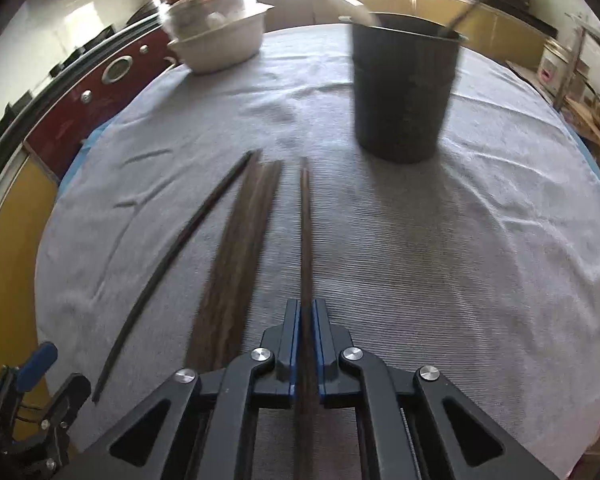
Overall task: Organize utensils
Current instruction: 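Grasp a chopstick with the right tool while the left tool grasps another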
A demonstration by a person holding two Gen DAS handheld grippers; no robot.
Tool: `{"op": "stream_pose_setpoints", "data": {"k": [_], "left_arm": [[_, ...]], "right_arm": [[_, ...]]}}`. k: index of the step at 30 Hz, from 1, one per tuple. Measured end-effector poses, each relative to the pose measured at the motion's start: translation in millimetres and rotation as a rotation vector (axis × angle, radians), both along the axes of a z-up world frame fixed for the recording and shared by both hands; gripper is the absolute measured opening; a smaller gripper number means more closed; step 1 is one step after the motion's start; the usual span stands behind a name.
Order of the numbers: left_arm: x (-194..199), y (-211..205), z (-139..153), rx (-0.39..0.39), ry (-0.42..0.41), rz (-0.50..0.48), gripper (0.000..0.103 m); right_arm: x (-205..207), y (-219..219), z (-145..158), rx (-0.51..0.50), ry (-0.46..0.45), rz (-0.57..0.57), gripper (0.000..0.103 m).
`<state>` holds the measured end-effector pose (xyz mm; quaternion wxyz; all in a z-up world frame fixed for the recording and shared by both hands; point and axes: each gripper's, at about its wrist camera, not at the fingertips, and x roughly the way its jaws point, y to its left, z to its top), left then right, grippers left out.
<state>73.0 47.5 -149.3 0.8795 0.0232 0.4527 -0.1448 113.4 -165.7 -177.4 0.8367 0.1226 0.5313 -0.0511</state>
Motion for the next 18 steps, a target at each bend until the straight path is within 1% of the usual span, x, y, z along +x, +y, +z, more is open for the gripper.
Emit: {"op": "stream_pose_setpoints", "data": {"k": [2, 4, 5, 6, 7, 8, 10, 12, 14, 16, 18], "left_arm": [[1.5, -1.4, -3.7, 0.003, 0.012, 0.008, 0.061], [2.7, -2.3, -6.9, -0.007, 0.022, 0.007, 0.060], [3.8, -3.2, -8.9, -0.009, 0.027, 0.005, 0.052], [5.6, -4.0, -11.5, -0.008, 0.038, 0.004, 0.042], [6.7, -4.2, -13.1, -0.003, 0.036, 0.010, 0.040], [7.5, -5.2, -13.5, 0.000, 0.033, 0.007, 0.031], [8.9, -6.8, -13.8, -0.010, 0.039, -0.004, 0.020], [9.5, -6.5, -14.2, -0.042, 0.057, -0.009, 0.009], [7.0, -8.9, -14.4, -0.051, 0.060, -0.011, 0.008], [3.8, -12.7, -13.9, -0.060, 0.069, -0.011, 0.008], [-0.2, -14.5, -13.5, -0.097, 0.099, -0.012, 0.007]], "right_arm": [[-5.0, -16.4, -0.2, 0.037, 0.001, -0.037, 0.008], [-11.2, -33.0, -0.8, 0.130, -0.002, -0.065, 0.007], [-14.5, -40.5, -1.4, 0.174, -0.008, -0.079, 0.007], [-18.4, -47.9, -1.0, 0.208, -0.017, -0.096, 0.008], [-21.7, -54.5, -0.1, 0.224, -0.027, -0.110, 0.008], [-23.7, -59.4, 0.4, 0.226, -0.030, -0.120, 0.008], [-26.2, -70.7, 0.1, 0.223, -0.028, -0.144, 0.008], [-29.2, -79.4, -1.0, 0.248, -0.029, -0.167, 0.010], [-31.9, -84.8, -0.9, 0.281, -0.037, -0.177, 0.010], [-30.3, -83.5, 1.1, 0.307, -0.051, -0.157, 0.010], [-32.6, -75.9, 3.3, 0.297, -0.049, -0.124, 0.010]]}}
